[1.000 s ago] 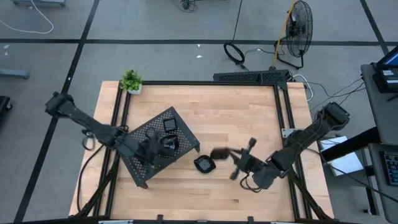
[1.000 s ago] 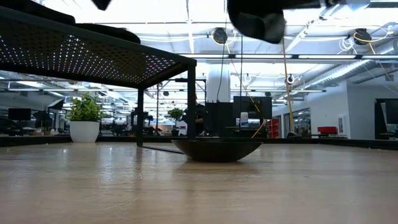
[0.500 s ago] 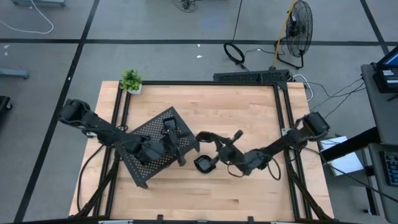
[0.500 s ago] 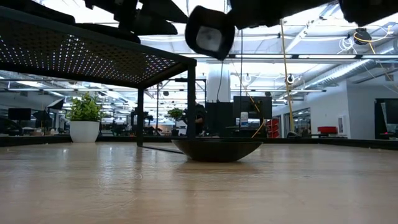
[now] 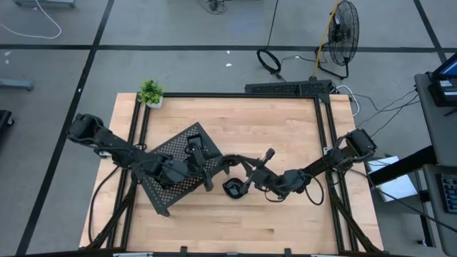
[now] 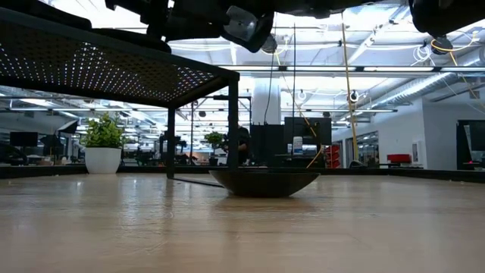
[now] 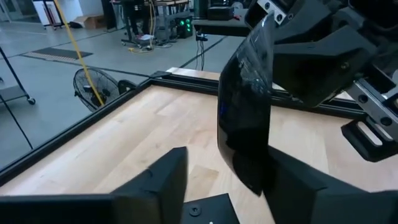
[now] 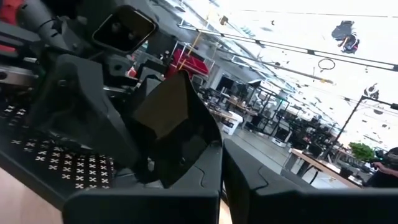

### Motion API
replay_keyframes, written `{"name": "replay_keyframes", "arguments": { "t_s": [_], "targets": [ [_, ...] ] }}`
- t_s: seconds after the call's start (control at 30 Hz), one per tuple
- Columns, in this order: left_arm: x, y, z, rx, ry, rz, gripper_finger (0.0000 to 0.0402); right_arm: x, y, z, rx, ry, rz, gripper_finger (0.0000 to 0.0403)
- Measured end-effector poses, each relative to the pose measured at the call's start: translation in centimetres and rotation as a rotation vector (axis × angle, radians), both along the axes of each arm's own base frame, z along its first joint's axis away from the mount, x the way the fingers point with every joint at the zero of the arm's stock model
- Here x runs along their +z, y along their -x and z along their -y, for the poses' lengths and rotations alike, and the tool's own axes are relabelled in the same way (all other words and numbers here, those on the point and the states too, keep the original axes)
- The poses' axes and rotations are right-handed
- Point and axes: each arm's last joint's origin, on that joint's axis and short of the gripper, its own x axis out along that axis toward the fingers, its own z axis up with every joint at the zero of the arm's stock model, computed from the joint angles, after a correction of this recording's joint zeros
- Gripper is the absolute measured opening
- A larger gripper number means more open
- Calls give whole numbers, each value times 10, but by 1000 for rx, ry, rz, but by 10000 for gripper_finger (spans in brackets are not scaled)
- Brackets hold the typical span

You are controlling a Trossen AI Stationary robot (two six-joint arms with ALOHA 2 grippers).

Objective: Pick & Place Mini shaped plates
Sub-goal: Stack the leaf-shaped plate on top of the leaf-shaped plate on the shelf

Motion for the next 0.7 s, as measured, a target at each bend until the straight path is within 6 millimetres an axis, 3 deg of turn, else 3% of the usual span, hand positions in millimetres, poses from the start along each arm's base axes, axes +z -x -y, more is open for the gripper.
{"name": "replay_keyframes", "arguments": {
  "t_s": [0.27,0.47,0.7],
  "targets": [
    [0,0,-1,16,19,9,22,-1,0,-1,16,-22,6,19],
    [6,4,-1,35,36,39,7,-7,0,-6,41,-58,-14,101],
    [40,29,-6,9,50,102,4,-10,5,-19,82,-104,-8,200]
  ]
}}
